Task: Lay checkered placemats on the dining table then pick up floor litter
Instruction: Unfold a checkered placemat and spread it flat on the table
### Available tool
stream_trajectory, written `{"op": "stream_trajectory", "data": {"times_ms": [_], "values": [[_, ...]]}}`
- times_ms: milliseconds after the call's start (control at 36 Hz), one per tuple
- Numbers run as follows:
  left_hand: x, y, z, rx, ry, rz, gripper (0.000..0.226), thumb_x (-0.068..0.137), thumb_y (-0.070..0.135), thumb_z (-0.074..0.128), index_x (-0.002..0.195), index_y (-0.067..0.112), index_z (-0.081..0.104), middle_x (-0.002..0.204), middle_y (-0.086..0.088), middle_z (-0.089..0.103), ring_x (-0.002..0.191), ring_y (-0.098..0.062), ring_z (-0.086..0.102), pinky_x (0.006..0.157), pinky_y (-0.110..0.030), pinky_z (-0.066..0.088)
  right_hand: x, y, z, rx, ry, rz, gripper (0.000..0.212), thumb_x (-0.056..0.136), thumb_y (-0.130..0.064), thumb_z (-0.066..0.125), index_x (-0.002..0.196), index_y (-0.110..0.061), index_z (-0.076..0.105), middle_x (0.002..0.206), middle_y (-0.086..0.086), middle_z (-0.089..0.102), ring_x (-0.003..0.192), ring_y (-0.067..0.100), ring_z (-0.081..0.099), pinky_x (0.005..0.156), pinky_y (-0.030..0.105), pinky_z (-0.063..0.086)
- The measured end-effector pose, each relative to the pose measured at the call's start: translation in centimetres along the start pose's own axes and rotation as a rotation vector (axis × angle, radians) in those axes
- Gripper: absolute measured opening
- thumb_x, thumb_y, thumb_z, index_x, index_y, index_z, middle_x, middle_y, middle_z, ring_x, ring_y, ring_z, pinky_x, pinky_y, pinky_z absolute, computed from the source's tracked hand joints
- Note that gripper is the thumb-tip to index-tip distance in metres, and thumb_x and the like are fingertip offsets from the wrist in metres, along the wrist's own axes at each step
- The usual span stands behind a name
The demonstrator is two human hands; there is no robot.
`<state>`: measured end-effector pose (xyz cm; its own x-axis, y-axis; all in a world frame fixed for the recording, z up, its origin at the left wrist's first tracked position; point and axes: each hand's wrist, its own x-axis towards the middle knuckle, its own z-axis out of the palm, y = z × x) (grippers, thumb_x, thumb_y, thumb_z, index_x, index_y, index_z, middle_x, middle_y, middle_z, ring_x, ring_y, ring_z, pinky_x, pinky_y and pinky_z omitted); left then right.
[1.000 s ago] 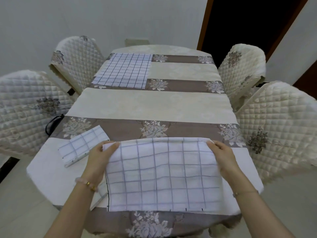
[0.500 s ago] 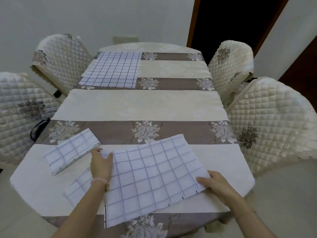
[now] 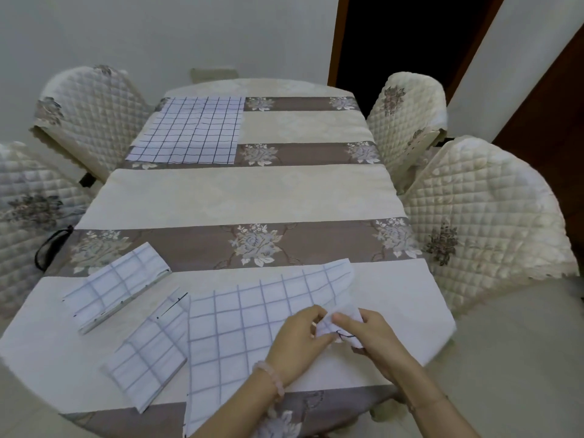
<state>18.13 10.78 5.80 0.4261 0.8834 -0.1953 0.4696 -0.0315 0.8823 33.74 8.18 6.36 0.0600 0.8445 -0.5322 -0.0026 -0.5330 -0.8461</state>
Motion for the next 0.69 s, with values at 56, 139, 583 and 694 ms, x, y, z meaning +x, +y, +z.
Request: {"op": "stream_trajectory", "data": {"times_ms": [56,139,583,694], "values": [[0.3,-0.5,-1.0,-0.095,0.025,-0.02,0.003,0.084,0.021,0.064,0.082,0.019,0.064,0.076,0.008,0.064,0.056,0.004,0.054,0.054,-0.008,0.04,-0.1,0.1,-0.6,0.004,-0.01,0.025,0.02,0.085,-0.031,0.066,0.093,-0.014,0.074,0.085,0.004,0.074,0.076,0.017,0.067,0.072,0.03,0.05],[1.0,-1.5,-3.1,-0.223,0.132,-0.1,0.015,0.085,0.011,0.064,0.074,0.022,0.063,0.068,0.011,0.06,0.057,0.002,0.05,0.053,-0.007,0.037,-0.2,0.6,-2.1,0.067,-0.031,0.04,0.018,0.084,-0.021,0.068,0.095,-0.008,0.074,0.093,0.011,0.075,0.086,0.027,0.071,0.08,0.037,0.055],[1.7,-7.9,-17.2,-0.453,0.559,-0.377,0.007,0.085,0.016,0.066,0.079,0.013,0.067,0.077,-0.003,0.069,0.074,-0.021,0.065,0.07,-0.03,0.052,4.1,0.3,-9.8,0.316,0.419,0.02,0.022,0.087,-0.019,0.066,0.104,-0.005,0.067,0.1,0.01,0.071,0.085,0.023,0.066,0.071,0.035,0.053],[2.0,-9.5,-17.5,-0.464,0.633,-0.454,0.017,0.086,0.014,0.065,0.071,0.013,0.06,0.073,-0.006,0.064,0.07,-0.024,0.06,0.07,-0.033,0.048,4.6,0.7,-8.7,0.308,0.326,0.088,0.027,0.086,-0.024,0.067,0.105,-0.005,0.068,0.099,0.013,0.073,0.092,0.03,0.068,0.084,0.042,0.054]]}}
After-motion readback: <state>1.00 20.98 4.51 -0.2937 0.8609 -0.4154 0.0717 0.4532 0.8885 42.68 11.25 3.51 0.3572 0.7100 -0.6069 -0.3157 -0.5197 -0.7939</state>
